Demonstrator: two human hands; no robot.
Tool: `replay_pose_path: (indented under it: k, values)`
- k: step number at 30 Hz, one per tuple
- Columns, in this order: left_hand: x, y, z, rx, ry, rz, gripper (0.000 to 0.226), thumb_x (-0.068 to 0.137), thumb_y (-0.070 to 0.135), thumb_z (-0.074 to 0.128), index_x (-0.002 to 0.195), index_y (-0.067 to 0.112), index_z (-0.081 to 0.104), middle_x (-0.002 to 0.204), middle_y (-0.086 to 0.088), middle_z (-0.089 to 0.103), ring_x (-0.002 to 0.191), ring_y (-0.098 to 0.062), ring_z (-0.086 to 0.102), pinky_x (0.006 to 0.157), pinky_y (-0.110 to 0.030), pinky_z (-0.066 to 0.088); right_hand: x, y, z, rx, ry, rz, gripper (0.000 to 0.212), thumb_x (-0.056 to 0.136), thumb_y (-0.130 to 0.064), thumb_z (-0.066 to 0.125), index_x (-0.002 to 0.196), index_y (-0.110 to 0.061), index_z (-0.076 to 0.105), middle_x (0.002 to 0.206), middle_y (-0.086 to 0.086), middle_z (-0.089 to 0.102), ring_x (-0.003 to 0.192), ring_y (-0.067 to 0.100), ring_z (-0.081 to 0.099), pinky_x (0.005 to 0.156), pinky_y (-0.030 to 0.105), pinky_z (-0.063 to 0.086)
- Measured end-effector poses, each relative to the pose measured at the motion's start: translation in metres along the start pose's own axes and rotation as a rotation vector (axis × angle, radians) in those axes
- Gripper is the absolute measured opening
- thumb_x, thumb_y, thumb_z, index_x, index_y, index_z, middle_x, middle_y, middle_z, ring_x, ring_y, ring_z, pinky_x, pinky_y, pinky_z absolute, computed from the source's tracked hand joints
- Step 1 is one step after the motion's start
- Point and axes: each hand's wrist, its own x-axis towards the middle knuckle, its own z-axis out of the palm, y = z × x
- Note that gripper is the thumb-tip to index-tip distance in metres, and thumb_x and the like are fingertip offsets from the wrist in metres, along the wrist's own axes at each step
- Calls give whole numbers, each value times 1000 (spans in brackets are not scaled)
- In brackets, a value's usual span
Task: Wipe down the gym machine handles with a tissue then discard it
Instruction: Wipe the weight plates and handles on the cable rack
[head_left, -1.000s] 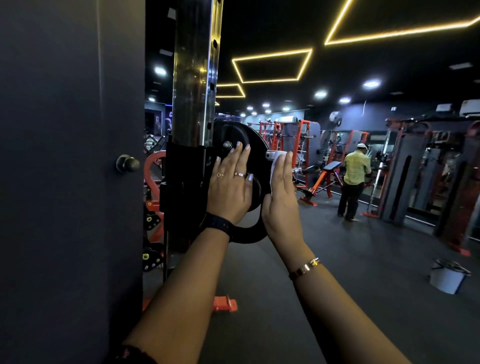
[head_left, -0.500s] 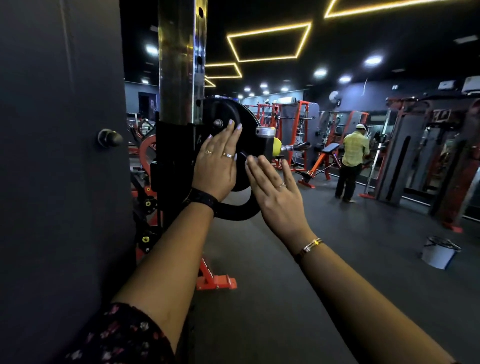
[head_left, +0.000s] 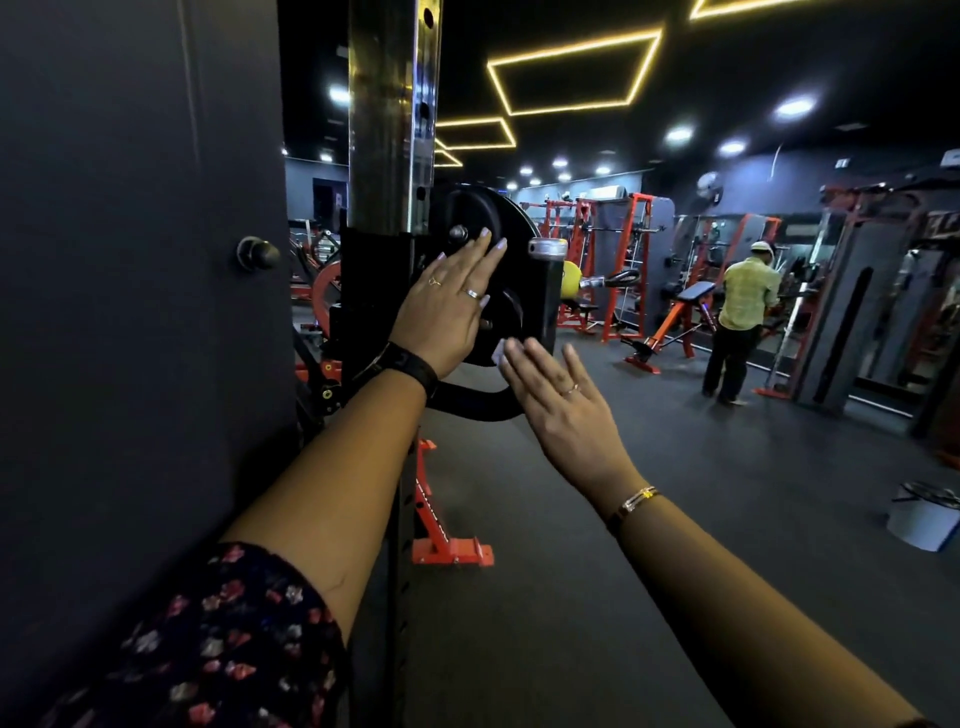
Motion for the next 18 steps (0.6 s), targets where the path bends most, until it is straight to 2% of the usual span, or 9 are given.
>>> replay_pose_path:
  k: [3,6,8,11,13,15,17,18]
  values:
    - [-3,1,-2,-49,-20,-14,59,100,11,41,154,14,17,161,-8,17,148,-21,18,119,-36,14,18,27,-8,-1,52,18,44,99,-3,30,142,-3,42,150,10,39,141,27,27,117,49,16]
    - [-14,5,4,-41,-14,-42,62,101,15,36,153,9,4,162,-9,4,149,-17,2,120,-34,8,46,48,-20,34,92,49,50,103,-6,13,141,-4,44,149,9,41,140,28,32,115,51,20]
    - [-28,6,9,-12,-14,-68,61,100,23,28,152,6,0,161,-10,2,147,-16,-2,121,-35,9,51,48,-22,39,89,58,48,100,-3,19,143,-4,41,151,9,38,141,27,29,117,50,17]
    - [-53,5,18,28,-44,-149,62,97,29,22,150,5,-1,159,-8,1,146,-16,0,120,-35,9,31,28,-14,45,95,134,55,93,1,24,147,-4,34,154,9,31,144,24,21,118,48,12]
    - [-71,2,26,114,-71,-161,62,98,30,23,150,3,6,159,-12,12,147,-20,11,119,-36,10,7,5,-3,65,84,144,58,90,4,25,148,-4,31,155,10,27,145,24,17,118,48,11]
    - [-89,0,35,228,-102,-148,61,98,32,24,150,2,14,157,-14,27,145,-24,25,118,-37,10,-13,-15,6,54,32,69,59,89,3,35,148,-3,29,155,11,27,145,24,17,118,48,9]
    - [-104,-3,40,277,-142,-154,60,99,36,23,150,5,18,156,-13,30,145,-22,24,118,-39,9,-21,-23,10,14,-18,-29,58,90,0,45,146,-3,33,153,12,33,144,24,21,119,48,6]
    - [-110,-4,41,279,-157,-151,60,100,38,22,151,6,18,156,-12,30,146,-21,21,118,-40,9,-20,-21,9,-14,-24,-47,55,91,-1,44,145,-3,36,151,11,36,143,24,23,119,47,4]
